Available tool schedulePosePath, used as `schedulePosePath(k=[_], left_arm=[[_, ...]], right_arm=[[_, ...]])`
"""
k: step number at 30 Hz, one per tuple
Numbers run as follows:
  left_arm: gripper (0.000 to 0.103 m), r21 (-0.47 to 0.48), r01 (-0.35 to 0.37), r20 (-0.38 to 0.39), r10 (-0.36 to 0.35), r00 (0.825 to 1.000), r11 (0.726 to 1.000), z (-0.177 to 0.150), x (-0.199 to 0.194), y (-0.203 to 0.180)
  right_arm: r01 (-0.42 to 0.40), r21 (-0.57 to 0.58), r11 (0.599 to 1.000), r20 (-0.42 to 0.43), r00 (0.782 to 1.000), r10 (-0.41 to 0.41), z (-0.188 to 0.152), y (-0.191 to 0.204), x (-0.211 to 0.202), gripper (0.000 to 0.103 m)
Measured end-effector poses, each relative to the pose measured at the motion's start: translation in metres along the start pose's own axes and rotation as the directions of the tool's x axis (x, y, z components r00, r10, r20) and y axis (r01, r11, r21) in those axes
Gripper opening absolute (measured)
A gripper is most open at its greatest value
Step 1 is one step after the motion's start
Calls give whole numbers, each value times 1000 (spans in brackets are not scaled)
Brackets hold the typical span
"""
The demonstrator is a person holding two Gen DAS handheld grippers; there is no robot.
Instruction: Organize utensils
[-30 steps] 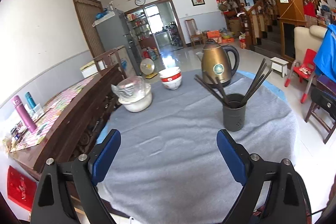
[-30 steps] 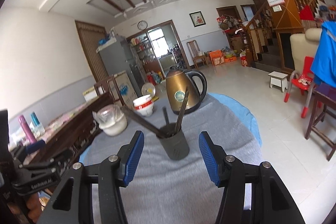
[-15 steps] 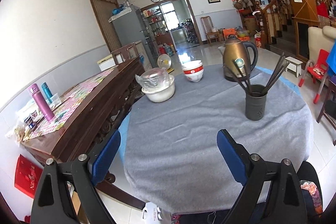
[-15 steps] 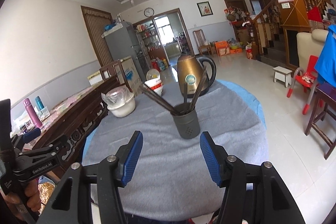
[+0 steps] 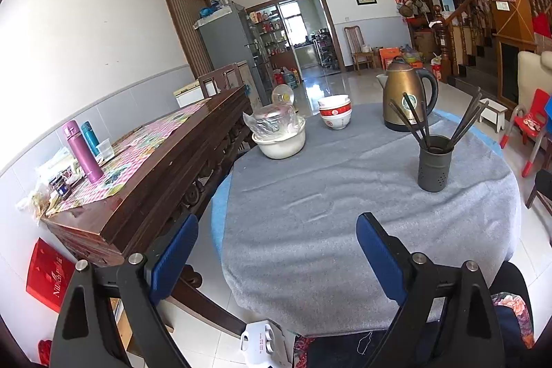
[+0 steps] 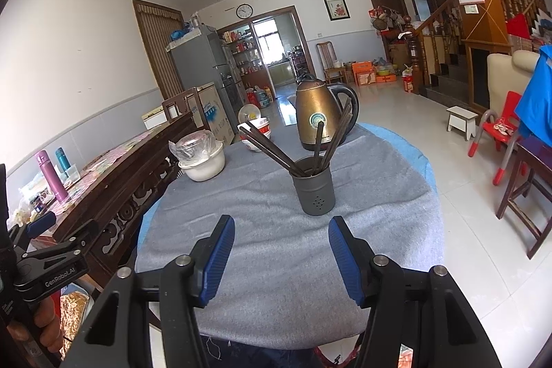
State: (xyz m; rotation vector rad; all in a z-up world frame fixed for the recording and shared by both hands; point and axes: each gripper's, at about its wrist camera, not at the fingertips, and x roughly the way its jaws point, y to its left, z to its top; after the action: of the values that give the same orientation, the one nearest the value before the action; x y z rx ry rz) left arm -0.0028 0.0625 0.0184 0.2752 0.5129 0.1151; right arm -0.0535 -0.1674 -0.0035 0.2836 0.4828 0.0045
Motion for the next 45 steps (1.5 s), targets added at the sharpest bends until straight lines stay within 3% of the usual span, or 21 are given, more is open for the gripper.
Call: schedulePosePath(k=[45], left_arm=[[93, -18, -23, 22, 23, 999, 1000, -3, -13, 13]], right_arm=[[-13, 7, 1000, 19, 1000, 13, -2, 18, -11, 61]])
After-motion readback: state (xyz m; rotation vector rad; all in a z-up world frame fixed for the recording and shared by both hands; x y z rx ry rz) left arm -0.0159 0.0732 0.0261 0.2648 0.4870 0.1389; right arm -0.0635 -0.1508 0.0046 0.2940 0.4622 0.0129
